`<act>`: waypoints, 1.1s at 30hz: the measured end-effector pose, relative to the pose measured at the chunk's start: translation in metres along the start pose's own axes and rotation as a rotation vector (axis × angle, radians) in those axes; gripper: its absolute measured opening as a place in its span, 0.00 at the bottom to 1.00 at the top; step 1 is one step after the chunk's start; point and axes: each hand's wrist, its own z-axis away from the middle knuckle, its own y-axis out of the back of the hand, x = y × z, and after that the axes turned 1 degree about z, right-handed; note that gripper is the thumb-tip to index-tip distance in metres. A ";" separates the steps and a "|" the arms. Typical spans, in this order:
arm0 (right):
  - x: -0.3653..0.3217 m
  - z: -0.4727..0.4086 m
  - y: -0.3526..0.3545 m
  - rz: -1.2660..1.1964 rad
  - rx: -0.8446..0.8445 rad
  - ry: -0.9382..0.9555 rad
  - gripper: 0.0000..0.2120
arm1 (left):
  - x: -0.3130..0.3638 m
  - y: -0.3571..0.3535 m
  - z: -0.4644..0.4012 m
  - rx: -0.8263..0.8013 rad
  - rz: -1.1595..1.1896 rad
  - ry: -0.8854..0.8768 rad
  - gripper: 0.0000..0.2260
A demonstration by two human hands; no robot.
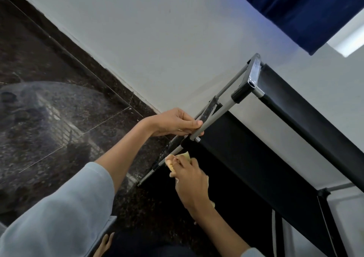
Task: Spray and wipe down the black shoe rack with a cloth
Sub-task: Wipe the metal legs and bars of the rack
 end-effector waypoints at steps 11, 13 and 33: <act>0.007 -0.019 -0.009 0.000 0.348 -0.040 0.19 | -0.083 0.006 0.002 0.230 0.166 0.079 0.11; 0.005 -0.010 -0.024 -0.014 0.266 0.012 0.20 | -0.085 0.004 0.000 0.232 0.255 0.144 0.22; 0.004 -0.006 -0.038 -0.165 0.467 -0.068 0.17 | -0.105 0.019 -0.012 0.112 0.251 0.159 0.49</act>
